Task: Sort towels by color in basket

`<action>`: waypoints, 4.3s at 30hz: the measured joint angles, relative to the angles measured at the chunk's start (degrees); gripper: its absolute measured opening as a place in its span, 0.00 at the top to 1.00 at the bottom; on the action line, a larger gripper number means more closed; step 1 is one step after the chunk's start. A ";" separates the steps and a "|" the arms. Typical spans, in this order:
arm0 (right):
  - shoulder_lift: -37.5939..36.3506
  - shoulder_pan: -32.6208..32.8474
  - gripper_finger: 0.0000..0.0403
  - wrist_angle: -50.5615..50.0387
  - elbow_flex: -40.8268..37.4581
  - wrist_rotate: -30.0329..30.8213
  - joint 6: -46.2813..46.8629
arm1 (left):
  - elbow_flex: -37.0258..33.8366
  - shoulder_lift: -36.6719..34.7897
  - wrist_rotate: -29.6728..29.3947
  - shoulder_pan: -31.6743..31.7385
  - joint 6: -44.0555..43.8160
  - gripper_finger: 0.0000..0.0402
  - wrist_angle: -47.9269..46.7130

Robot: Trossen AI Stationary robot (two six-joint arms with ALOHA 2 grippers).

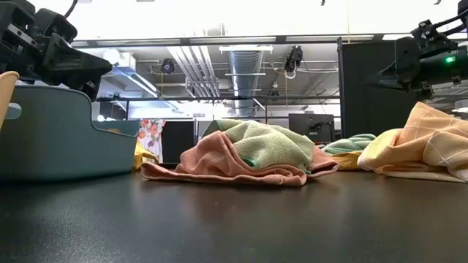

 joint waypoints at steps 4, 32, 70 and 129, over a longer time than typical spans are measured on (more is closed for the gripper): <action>0.01 0.00 0.97 0.00 0.02 -0.02 0.00 | 0.00 -0.01 0.01 -0.01 0.02 0.97 0.01; 0.01 0.00 0.97 0.00 0.02 -0.01 0.00 | 0.00 0.00 0.02 0.00 0.00 0.97 0.02; 0.02 -0.02 0.97 0.00 0.02 -0.02 0.00 | 0.00 0.00 0.02 0.00 0.01 0.97 0.02; 77.03 -0.50 0.97 56.81 22.02 -13.44 -2.49 | -0.01 -0.02 0.02 -0.02 0.02 0.97 0.00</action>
